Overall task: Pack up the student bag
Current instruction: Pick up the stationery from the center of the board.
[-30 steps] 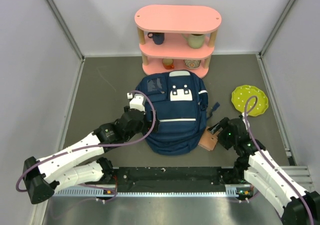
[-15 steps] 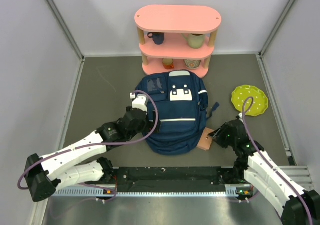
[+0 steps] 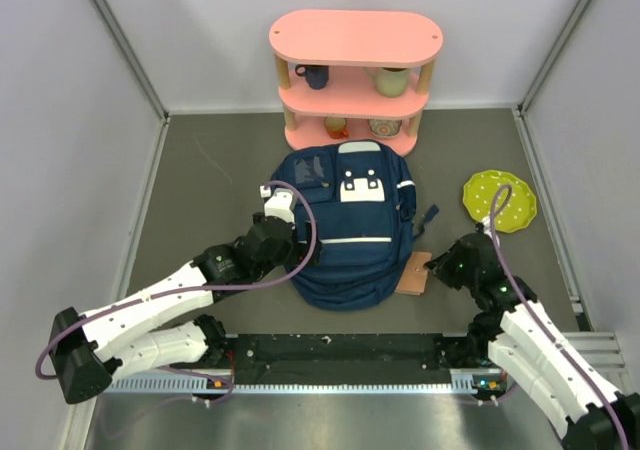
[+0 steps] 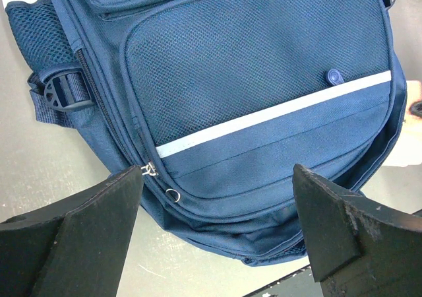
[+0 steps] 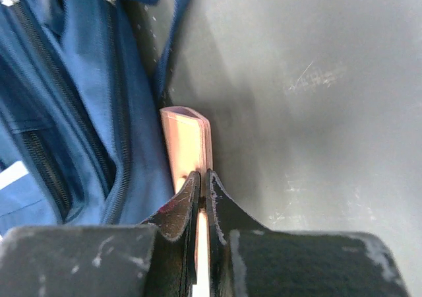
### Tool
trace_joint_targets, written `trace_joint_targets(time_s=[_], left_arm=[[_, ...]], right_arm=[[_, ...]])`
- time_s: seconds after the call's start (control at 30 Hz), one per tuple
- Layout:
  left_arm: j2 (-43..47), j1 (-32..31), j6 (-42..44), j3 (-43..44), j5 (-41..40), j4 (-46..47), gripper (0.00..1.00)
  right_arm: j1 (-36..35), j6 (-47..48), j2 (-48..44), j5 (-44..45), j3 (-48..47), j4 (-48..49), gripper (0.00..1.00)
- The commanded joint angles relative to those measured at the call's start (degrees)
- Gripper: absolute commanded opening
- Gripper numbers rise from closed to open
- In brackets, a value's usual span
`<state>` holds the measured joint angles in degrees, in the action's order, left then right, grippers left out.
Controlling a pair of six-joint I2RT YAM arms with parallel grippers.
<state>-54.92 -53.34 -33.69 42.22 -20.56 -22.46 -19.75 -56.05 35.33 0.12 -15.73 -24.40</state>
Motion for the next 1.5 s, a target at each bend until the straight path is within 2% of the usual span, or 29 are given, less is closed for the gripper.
trace_joint_targets(time_s=[0.0,0.17,0.37,0.53,0.73,0.83,0.97,1.23,1.33,1.37,1.43,1.47], left_arm=[[0.4,0.0,0.2,1.8,0.3,2.9,0.99],[1.0,0.0,0.9,2.4,1.8,5.5,0.99],[-2.1,-0.1,2.5,4.0,7.0,9.1,0.99],[-4.2,0.1,1.4,3.7,13.3,18.4,0.99],[-9.2,0.5,-1.5,2.4,24.1,34.0,0.99],[-12.4,1.1,-4.5,2.3,28.5,40.4,0.99],[-16.0,1.9,-7.6,2.1,33.9,46.3,0.99],[-23.2,2.4,-11.4,2.8,43.0,57.4,0.99],[-24.0,2.8,-12.6,2.3,43.7,59.9,0.88],[-24.0,3.0,-12.9,2.1,43.7,60.2,0.78],[-23.0,3.2,-12.6,1.6,42.8,60.0,0.63],[-22.3,3.4,-12.1,1.4,42.4,59.3,0.48]], right_arm=[[0.3,1.9,-5.5,7.4,-7.4,-8.6,0.0],[0.2,3.1,-10.5,11.1,-12.9,-14.8,0.0],[0.2,4.8,-10.5,7.6,-17.7,-15.2,0.0],[0.2,7.4,-10.0,0.5,-20.0,-9.0,0.0],[0.3,5.8,-7.4,-15.9,-18.1,2.1,0.0],[0.3,4.5,-6.7,-20.8,-17.1,6.1,0.0],[0.3,3.4,-6.5,-24.2,-16.4,12.3,0.0],[0.4,3.1,-4.7,-28.2,-15.4,17.3,0.0],[0.3,3.1,-3.3,-28.6,-15.1,17.7,0.0],[0.3,3.1,-3.1,-28.6,-15.1,17.9,0.0],[0.3,3.5,-2.2,-27.9,-15.1,17.5,0.0],[0.3,3.8,-1.9,-27.8,-15.2,17.2,0.0]])
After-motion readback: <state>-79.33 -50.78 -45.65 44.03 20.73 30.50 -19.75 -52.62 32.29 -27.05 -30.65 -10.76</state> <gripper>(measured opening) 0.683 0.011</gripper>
